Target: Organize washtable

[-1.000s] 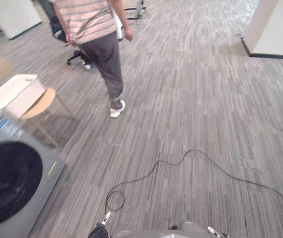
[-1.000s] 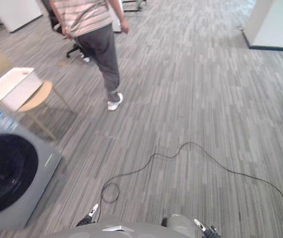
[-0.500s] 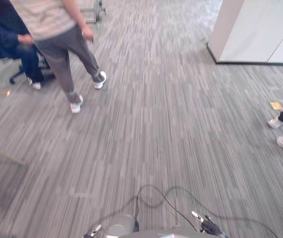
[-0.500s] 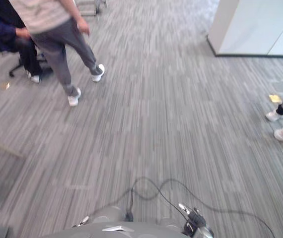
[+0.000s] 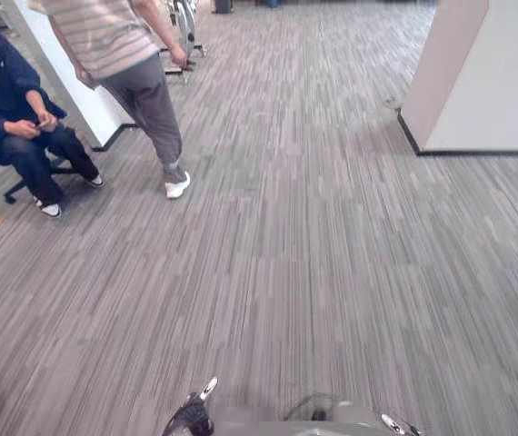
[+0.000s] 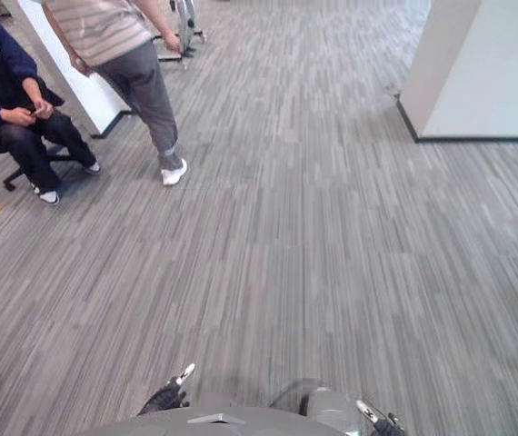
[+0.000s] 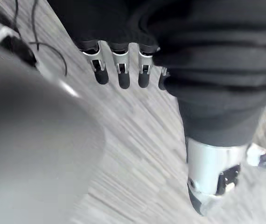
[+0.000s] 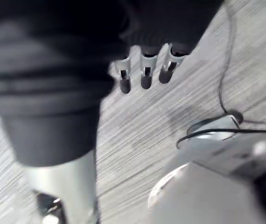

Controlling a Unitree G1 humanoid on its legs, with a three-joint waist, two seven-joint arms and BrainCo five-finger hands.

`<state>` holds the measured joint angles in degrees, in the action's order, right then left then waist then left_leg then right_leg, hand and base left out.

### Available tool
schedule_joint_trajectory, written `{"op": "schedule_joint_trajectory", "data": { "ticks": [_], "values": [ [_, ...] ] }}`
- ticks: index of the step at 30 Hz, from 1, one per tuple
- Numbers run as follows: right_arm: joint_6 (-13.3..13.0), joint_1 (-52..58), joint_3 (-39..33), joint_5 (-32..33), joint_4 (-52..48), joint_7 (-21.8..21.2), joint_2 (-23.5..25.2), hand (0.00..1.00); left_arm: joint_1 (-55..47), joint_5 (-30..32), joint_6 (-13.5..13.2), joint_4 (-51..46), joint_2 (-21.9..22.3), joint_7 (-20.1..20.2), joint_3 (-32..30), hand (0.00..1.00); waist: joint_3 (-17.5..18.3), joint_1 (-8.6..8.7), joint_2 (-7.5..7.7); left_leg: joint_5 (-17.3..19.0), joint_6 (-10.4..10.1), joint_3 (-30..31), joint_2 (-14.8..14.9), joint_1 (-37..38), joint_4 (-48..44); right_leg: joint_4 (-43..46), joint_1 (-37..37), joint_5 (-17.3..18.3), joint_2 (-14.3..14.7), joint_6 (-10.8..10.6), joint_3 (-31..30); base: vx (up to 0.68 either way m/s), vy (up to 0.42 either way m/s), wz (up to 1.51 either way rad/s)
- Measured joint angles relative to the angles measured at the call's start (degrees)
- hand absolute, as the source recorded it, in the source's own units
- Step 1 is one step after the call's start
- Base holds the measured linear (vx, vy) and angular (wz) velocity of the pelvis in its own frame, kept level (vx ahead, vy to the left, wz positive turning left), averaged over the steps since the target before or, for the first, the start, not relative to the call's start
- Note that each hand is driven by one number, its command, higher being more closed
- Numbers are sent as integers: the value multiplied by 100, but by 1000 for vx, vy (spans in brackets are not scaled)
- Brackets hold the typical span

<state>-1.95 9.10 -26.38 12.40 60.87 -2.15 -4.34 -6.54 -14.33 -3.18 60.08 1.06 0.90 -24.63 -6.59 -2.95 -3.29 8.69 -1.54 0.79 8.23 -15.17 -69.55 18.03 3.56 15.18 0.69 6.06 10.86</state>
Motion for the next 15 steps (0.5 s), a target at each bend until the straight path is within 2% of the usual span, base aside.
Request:
{"op": "schedule_joint_trajectory", "data": {
  "ticks": [1, 2, 3, 4, 5, 6, 7, 8, 9, 10, 11, 12, 13, 14, 15],
  "values": [
    [-8, -286, 176, 14, 83, -2, 6, 0, -114, 8, 8, 60, -125, -1, 42, 0, -50, -117, 161, 284, -4, -308, -233, -363, 884, -339, 475, 23, -109, -111, -115, 270, -149, -57],
    [-24, -456, 277, 27, 122, -6, 21, 0, -206, 8, 17, 90, -176, -1, 62, 0, -65, -155, 227, 313, -31, -415, -345, -474, 1552, -513, 687, 55, -149, -176, -227, -107, 46, -95],
    [-72, -722, 347, 69, 177, -11, 70, 0, -440, 9, 38, 205, -175, -16, 93, 0, -61, -218, 255, 207, -72, -585, -484, -619, 3213, -831, 1098, 105, -188, -379, -445, -178, 102, -100],
    [-134, -841, 396, 186, 168, -12, 94, 0, -565, 1, 50, 257, -146, -23, 88, 0, -16, -301, 190, -68, -108, -585, -510, -655, 4483, -1036, 1348, 159, -165, -470, -603, -28, 152, -122],
    [-230, -906, 468, 223, 163, -16, 75, 0, -762, 18, 86, 357, -73, -33, 157, 0, 26, -433, 29, -642, -67, -352, -506, -795, 5228, -1176, 1663, 192, -53, -515, -862, 249, 102, -102],
    [-229, -905, 526, 223, 220, -15, 91, 0, -865, 20, 95, 452, -50, -37, 190, 0, 75, -494, 12, -1044, -16, -279, -529, -771, 5070, -1085, 1751, 194, -48, -517, -980, 652, 67, -84],
    [-223, -805, 573, 219, 244, -20, 219, 0, -992, 73, 115, 687, -105, -25, 188, 0, 233, -515, 227, -1147, 279, -400, -728, -684, 4882, -404, 1560, 225, -293, -564, -1107, 759, 7, -39],
    [-229, -747, 552, 219, 243, -33, 274, 0, -1093, 142, 134, 769, -211, -22, 185, 0, 347, -472, 443, -865, 376, -468, -916, -630, 4781, 599, 1121, 138, -498, -706, -1195, 758, 39, 3],
    [-226, -687, 429, 216, 287, -30, 287, 0, -1081, 157, 144, 770, -256, -45, 223, 0, 384, -359, 590, -598, 502, -447, -1109, -574, 4593, 1633, 724, -254, -604, -977, -1338, 612, 59, 53],
    [-230, -607, 242, 213, 373, -17, 289, 0, -1010, 175, 151, 776, -329, -45, 265, 0, 222, -262, 698, -277, 648, -379, -1330, -254, 4419, 2932, 348, -1186, -637, -1362, -1499, 526, 46, 75],
    [-215, -563, 112, 216, 497, -20, 272, 0, -892, 178, 207, 771, -440, -44, 308, 0, 55, -199, 733, 3, 737, -269, -1509, 281, 4434, 4017, 20, -1322, -759, -1355, -1316, 360, 1, 63],
    [-215, -484, 92, 217, 492, -24, 267, 0, -848, 181, 232, 715, -486, -46, 385, 0, 38, -186, 677, 141, 771, -195, -1529, 526, 4490, 4393, -182, -1212, -780, -1186, -1171, 167, -65, 44],
    [-189, -361, 28, 228, 480, -46, 282, 0, -744, 194, 240, 588, -568, -49, 535, 0, 10, -162, 524, 342, 835, -31, -1506, 1092, 4776, 4666, -593, -833, -743, -837, -836, -23, -74, 22],
    [-182, -318, -169, 222, 354, -94, 299, 0, -619, 194, 230, 346, -552, -54, 584, 0, 31, -109, 443, 472, 868, 110, -1445, 1571, 5141, 4501, -1177, -443, -664, -692, -581, -110, -67, 21],
    [-179, -315, -219, 217, 286, -102, 295, 0, -507, 191, 209, 248, -550, -57, 642, 0, 23, -58, 416, 526, 867, 174, -1397, 1789, 5270, 4253, -1444, -274, -607, -645, -434, -317, -46, 42]
  ]
}}
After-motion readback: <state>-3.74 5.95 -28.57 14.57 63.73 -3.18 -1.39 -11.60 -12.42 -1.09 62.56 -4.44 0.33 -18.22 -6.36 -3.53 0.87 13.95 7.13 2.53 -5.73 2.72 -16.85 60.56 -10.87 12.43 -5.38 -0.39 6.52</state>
